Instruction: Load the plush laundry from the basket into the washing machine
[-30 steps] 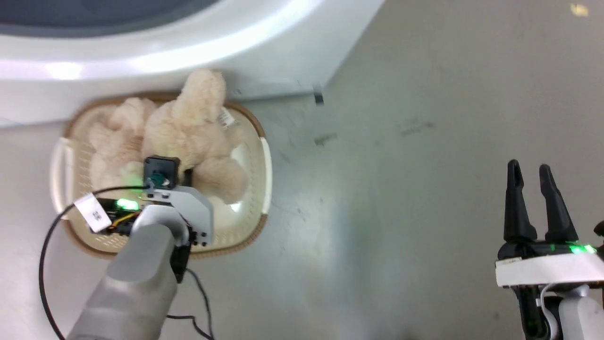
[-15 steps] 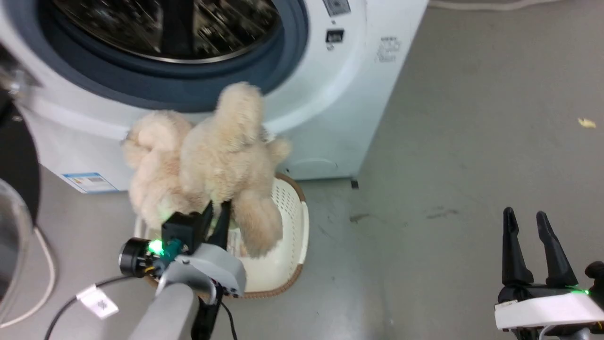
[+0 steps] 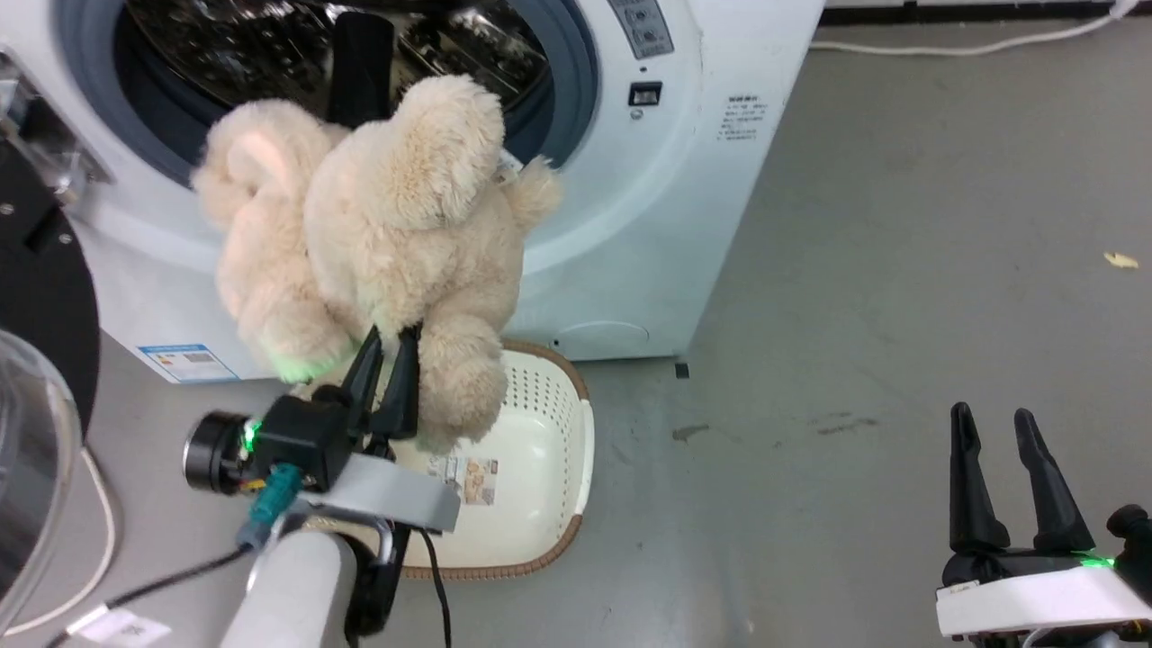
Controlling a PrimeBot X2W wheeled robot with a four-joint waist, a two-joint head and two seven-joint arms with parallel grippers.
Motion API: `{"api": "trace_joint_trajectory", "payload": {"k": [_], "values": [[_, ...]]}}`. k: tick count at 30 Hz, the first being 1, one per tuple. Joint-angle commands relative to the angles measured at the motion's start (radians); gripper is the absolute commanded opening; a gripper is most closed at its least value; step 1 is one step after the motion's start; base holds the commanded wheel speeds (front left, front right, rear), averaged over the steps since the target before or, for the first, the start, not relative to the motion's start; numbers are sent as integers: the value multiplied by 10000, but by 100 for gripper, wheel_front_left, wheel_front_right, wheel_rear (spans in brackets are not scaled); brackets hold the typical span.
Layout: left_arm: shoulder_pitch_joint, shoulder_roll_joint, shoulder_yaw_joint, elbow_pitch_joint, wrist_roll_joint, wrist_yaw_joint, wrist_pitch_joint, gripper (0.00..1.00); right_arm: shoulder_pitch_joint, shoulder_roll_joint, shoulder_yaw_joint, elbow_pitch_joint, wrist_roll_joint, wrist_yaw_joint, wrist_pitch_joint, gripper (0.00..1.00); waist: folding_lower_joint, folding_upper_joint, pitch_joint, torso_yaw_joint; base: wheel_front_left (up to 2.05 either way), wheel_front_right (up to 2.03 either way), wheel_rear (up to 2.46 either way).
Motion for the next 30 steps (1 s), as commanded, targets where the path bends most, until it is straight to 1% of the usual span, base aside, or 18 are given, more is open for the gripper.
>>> {"api": "trace_joint_trajectory", "payload": {"k": [1,4,7,11,14,17,21,25,27,28,30], "values": [[-359,-58,155,-75,34,-88,-56,0,36,33,29,-80,46,6,-42,100,1,0,218,-143,0,0,0],[-1107,-108,400,21,28,-246,-56,0,-109,34,3,-147,120,6,-42,100,1,0,633,-265,0,0,0],[-2051,-76,526,412,170,-331,-56,0,-314,34,9,-202,220,6,-42,100,1,0,1158,-450,0,0,0],[-3443,192,723,1200,321,-405,-49,0,-635,34,169,-259,401,6,-42,100,1,0,1933,-780,0,0,0],[-4727,427,749,1911,497,-443,124,0,-856,35,89,-297,557,6,-42,100,1,0,2537,-899,0,0,0],[-6116,693,773,2633,703,-433,515,0,-1136,35,159,-287,694,6,-42,100,1,0,3205,-1074,0,0,0],[-7988,1218,796,3607,978,-540,1095,0,-1534,35,349,-315,891,6,-42,100,1,0,4032,-1366,0,0,0],[-9891,1671,686,4708,1317,-660,1584,0,-1907,35,495,-327,1102,6,-42,100,1,0,4695,-1662,0,0,0],[-10667,1874,484,5317,1624,-683,1859,0,-2050,35,538,-313,1191,6,-42,100,1,0,4939,-1777,0,0,0],[-11012,1945,355,5661,1756,-747,2068,0,-2112,35,558,-313,1236,6,-42,100,1,0,5061,-1826,0,0,0],[-11663,1957,446,6292,1716,-645,2369,0,-2250,35,630,-326,1325,6,-42,100,1,0,5297,-1928,0,0,0]]}}
